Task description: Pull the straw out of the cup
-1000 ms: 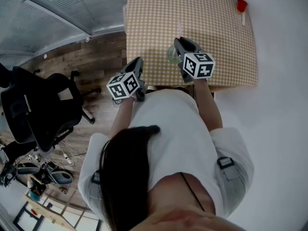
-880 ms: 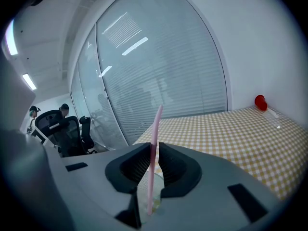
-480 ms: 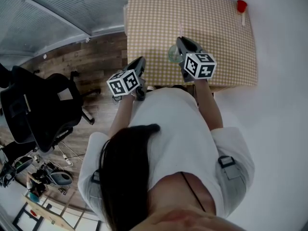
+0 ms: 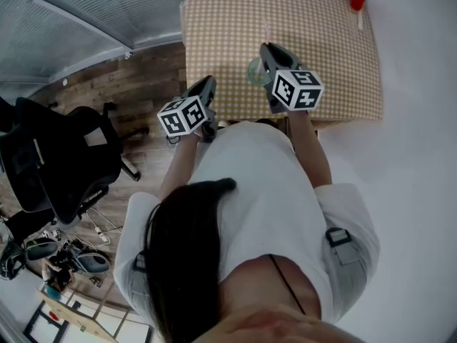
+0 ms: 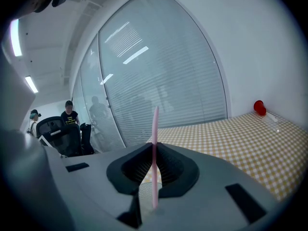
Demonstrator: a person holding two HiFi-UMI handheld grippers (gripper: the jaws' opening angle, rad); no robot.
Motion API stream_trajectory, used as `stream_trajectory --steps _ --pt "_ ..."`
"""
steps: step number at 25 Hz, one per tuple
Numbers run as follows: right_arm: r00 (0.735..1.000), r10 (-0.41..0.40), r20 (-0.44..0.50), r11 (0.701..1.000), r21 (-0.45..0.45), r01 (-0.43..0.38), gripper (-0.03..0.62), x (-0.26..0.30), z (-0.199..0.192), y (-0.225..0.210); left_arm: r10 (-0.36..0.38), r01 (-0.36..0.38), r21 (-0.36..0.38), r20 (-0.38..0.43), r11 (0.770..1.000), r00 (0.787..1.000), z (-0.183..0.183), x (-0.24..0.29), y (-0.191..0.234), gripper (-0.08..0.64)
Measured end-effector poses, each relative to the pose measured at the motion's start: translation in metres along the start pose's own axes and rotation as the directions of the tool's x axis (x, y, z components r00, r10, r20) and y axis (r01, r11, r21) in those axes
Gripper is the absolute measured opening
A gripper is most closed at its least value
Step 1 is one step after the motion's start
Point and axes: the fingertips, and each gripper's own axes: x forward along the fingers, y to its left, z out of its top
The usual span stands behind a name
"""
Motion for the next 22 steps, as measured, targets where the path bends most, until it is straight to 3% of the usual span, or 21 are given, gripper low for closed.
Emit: stream_trajectory --steps 13,22 --pt "0.989 -0.007 0.148 0.999 0.039 0.001 0.048 -0.038 0.053 0.002 0.019 -0.018 -0.020 0.036 1.000 0.999 0.001 -0.007 -0.004 0.011" --pt "0.962 -0.095 0.257 0.995 0.049 0.085 0.048 -0.080 0.079 -0.016 0.001 -0.001 -0.027 0.021 1.000 1.000 -0.004 -0.003 -0.005 0.011"
